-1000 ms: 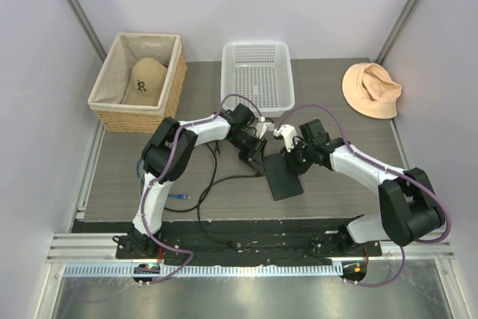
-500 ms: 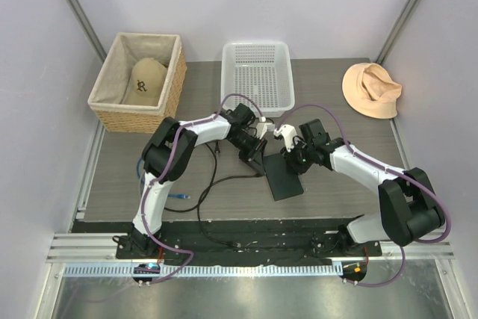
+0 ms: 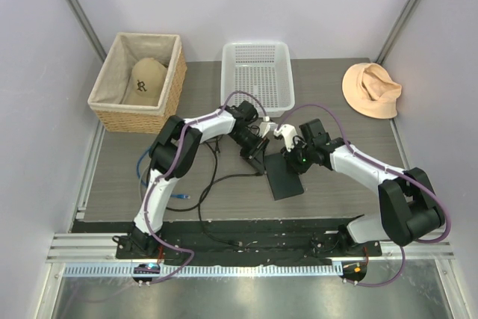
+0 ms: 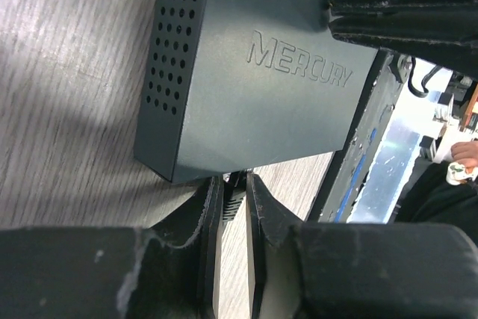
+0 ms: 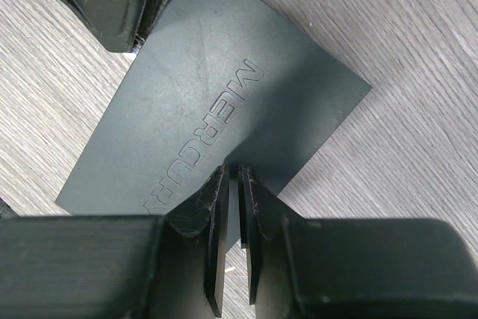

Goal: Pull the plug from the switch port

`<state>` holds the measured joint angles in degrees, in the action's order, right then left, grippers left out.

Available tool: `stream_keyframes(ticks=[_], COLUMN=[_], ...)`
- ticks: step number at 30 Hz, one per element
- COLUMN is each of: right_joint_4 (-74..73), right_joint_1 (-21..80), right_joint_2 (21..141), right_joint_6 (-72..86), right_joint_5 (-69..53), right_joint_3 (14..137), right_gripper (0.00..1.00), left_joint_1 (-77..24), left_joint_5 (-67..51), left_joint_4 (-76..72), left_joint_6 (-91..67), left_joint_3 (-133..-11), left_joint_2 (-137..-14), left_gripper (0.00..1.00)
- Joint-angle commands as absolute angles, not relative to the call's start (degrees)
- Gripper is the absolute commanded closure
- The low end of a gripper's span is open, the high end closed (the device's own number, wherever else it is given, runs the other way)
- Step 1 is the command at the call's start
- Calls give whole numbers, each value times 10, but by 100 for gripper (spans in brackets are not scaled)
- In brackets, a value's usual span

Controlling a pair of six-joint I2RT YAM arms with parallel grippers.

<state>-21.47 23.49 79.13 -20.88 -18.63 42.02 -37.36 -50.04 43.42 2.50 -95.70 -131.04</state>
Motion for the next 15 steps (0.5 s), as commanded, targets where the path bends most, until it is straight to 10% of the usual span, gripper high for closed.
stream_keyframes(ticks=[1, 15], right_joint_4=[-226, -224], right_joint_1=[234, 233], right_joint_2=[798, 807], right_joint_6=[-220, -217], right_joint_5=[-172, -175], right_joint_3=[418, 422], right_gripper=[82, 81], left_joint_1=[-367, -257], left_joint_5=[-467, -317], left_joint_4=[449, 711], left_joint_6=[69, 363], left_joint_3=[-912, -1054], left_joint_2=[-1296, -1115], left_gripper=[100, 100])
